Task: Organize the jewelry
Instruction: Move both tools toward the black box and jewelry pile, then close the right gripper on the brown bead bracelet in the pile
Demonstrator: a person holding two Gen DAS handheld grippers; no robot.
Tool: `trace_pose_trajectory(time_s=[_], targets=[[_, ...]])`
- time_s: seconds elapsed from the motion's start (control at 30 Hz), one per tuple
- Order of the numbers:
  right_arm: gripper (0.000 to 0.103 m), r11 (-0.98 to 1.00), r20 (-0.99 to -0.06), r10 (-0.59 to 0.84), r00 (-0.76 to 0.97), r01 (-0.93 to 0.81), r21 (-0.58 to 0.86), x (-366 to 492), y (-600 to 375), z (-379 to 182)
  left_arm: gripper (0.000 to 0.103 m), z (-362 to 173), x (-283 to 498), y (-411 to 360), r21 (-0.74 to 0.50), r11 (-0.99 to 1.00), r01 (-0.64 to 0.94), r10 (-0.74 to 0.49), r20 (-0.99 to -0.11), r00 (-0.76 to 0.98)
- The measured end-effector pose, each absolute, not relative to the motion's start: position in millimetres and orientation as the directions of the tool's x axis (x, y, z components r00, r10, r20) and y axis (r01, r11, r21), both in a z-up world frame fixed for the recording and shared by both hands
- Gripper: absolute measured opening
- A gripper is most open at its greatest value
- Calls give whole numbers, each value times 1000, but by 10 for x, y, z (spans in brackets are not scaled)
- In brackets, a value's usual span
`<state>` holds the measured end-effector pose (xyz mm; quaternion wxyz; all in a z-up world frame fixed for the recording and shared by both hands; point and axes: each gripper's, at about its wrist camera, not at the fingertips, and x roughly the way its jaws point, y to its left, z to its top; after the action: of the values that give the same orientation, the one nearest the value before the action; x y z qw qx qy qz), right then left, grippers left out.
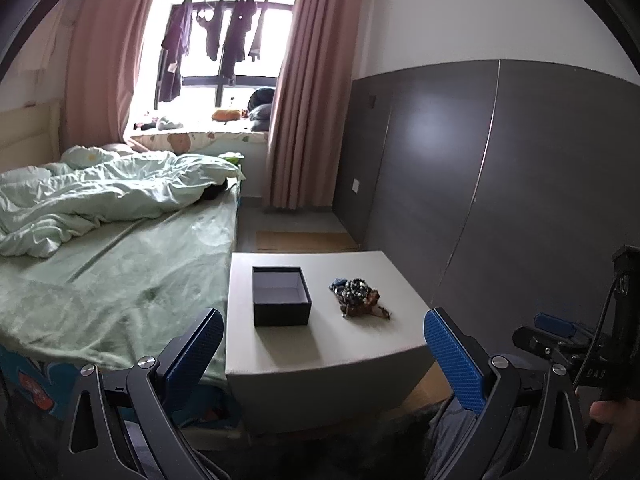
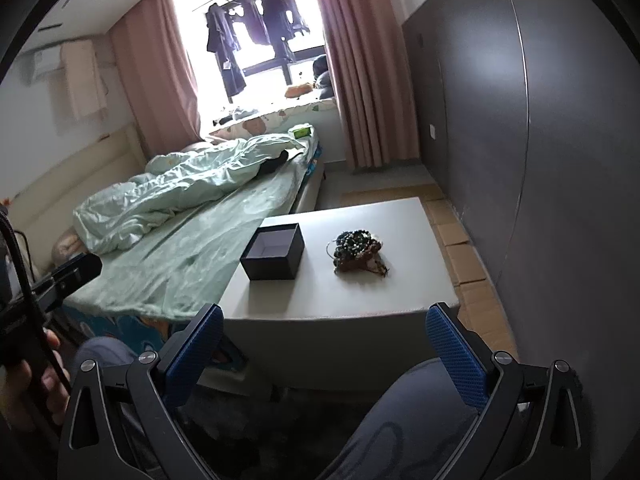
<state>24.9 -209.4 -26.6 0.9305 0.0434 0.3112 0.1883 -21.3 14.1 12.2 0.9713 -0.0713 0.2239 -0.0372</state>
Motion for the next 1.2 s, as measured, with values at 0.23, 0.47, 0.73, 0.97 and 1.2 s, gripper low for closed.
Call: trace_pose_trajectory(time_s=[0.23, 0.47, 0.73, 0.97, 1.2], targets=[[102, 920, -573, 390, 721, -328, 212, 544, -2106, -328, 101, 20, 196, 208, -166, 986, 28, -104, -467, 878], [102, 927, -601, 376, 705, -301, 226, 1019, -2038, -507, 101, -174, 726, 188, -180, 979, 96, -176, -514, 840], [102, 956, -591, 291, 752, -207, 207, 1520, -2011, -684, 101, -325, 1346, 145, -183, 972, 147, -227, -568, 791], [102, 967, -615, 252, 747, -178, 180, 1872, -2057, -755, 101, -347, 1754, 60, -186, 964, 192, -266, -601, 754], [102, 956, -680, 292, 673, -174, 238, 2308, -2135, -738, 95, -403, 2217, -38, -189, 956, 223, -291, -659, 693]])
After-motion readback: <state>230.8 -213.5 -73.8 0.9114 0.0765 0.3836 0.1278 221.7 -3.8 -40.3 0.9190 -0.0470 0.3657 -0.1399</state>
